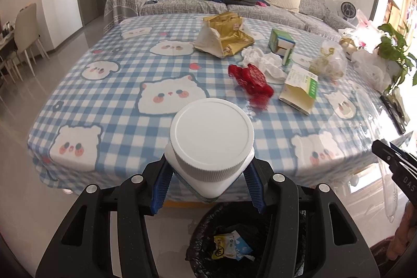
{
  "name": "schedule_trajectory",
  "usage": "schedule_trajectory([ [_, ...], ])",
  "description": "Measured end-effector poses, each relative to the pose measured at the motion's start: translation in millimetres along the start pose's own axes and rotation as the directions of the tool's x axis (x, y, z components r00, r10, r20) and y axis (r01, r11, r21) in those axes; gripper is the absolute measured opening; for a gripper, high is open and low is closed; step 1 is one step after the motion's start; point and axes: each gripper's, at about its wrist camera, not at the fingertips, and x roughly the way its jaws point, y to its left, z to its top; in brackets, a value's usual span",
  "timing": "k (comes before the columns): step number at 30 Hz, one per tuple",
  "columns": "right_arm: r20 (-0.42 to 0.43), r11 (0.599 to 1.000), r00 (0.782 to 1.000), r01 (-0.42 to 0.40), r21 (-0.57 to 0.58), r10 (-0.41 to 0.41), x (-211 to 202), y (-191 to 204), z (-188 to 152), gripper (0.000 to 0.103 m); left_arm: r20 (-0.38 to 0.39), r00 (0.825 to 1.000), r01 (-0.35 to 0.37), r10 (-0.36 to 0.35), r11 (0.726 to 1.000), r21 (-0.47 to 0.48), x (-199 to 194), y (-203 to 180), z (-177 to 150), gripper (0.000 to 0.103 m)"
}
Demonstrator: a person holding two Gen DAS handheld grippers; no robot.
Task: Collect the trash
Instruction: 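Carry the pill bottle and clear tube with both tools over the trash bin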
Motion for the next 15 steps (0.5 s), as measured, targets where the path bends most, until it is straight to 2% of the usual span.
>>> schedule_trajectory([
  [15, -0.002, 0.997, 0.999, -0.053, -0.059, 0.053, -28, 31, -45, 0.025, -0.007, 1.0, 0.022, -0.022, 1.0, -0.002, -29, 0, -55, 0.05],
])
